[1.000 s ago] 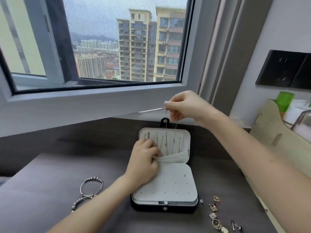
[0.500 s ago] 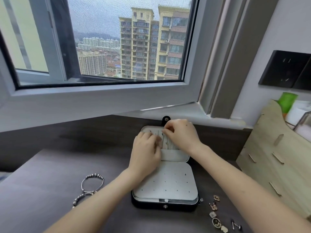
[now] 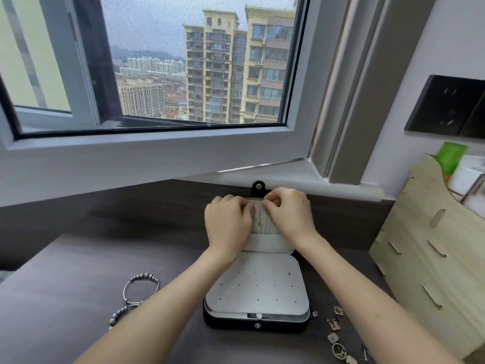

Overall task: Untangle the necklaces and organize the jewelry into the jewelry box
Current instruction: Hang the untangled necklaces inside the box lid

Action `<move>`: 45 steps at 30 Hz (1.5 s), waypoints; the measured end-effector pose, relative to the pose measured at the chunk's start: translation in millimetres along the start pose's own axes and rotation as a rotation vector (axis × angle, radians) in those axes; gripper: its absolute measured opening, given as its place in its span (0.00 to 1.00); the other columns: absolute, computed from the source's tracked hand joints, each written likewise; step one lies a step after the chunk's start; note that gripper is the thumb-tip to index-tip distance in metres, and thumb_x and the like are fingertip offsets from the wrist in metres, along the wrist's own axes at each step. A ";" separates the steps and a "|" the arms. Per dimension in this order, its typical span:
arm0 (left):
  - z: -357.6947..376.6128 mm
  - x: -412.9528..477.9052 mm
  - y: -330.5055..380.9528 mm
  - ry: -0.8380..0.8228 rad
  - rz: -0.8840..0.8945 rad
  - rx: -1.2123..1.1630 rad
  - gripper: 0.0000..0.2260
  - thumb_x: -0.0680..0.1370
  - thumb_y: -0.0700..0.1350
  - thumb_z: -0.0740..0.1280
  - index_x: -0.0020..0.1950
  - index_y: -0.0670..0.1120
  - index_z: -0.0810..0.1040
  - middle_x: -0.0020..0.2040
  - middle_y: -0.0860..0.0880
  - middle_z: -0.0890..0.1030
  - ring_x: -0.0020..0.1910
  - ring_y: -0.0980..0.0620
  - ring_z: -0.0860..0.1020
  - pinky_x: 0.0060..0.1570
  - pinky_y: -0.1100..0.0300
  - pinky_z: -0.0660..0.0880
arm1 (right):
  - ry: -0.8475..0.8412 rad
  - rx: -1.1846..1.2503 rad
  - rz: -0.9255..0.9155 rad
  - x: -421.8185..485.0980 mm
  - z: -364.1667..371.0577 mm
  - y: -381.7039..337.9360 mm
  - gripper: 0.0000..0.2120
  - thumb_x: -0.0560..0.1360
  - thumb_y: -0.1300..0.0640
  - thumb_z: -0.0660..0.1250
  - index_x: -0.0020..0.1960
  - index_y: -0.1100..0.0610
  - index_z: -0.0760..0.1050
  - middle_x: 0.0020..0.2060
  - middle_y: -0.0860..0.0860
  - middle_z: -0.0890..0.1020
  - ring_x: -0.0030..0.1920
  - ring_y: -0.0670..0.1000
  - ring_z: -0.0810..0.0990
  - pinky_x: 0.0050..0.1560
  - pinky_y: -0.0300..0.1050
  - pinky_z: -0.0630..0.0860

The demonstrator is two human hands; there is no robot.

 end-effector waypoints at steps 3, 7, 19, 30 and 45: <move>3.9 1.8 4.9 -0.024 -0.043 0.079 0.12 0.70 0.47 0.63 0.33 0.44 0.82 0.31 0.46 0.81 0.33 0.42 0.76 0.34 0.57 0.63 | 0.084 0.044 0.055 -7.0 6.0 3.7 0.06 0.74 0.60 0.65 0.47 0.59 0.81 0.44 0.52 0.84 0.47 0.52 0.80 0.47 0.41 0.72; 6.0 3.8 7.0 -0.059 -0.125 0.144 0.12 0.72 0.47 0.62 0.36 0.42 0.82 0.35 0.44 0.82 0.38 0.41 0.76 0.37 0.56 0.61 | 0.176 0.129 0.137 -13.7 12.0 5.9 0.05 0.74 0.62 0.65 0.50 0.59 0.77 0.40 0.52 0.81 0.46 0.53 0.79 0.46 0.43 0.70; 5.0 4.6 6.6 -0.135 -0.159 0.147 0.10 0.76 0.46 0.61 0.44 0.43 0.81 0.45 0.46 0.81 0.46 0.43 0.76 0.43 0.54 0.64 | 0.182 0.191 0.078 -11.9 10.6 8.3 0.00 0.73 0.62 0.67 0.43 0.58 0.77 0.33 0.48 0.78 0.39 0.52 0.79 0.40 0.41 0.70; -7.2 3.4 9.5 -0.286 -0.111 -0.161 0.12 0.72 0.43 0.66 0.54 0.52 0.81 0.44 0.52 0.78 0.46 0.51 0.75 0.40 0.61 0.64 | -0.278 0.555 0.021 1.0 -5.1 -11.2 0.03 0.75 0.65 0.66 0.48 0.62 0.76 0.33 0.54 0.80 0.33 0.45 0.77 0.34 0.34 0.73; -3.3 6.0 1.6 -0.247 -0.124 -0.036 0.11 0.78 0.49 0.63 0.50 0.46 0.82 0.49 0.48 0.81 0.50 0.47 0.77 0.47 0.55 0.70 | -0.090 0.080 -0.077 1.9 -5.7 3.1 0.04 0.73 0.60 0.69 0.46 0.59 0.81 0.37 0.52 0.83 0.41 0.49 0.81 0.47 0.45 0.77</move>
Point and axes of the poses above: each hand's wrist, its own x-axis towards the middle knuckle, its own z-axis out of the palm, y = z × x, the point moved 6 cm from there along x, towards the middle knuckle
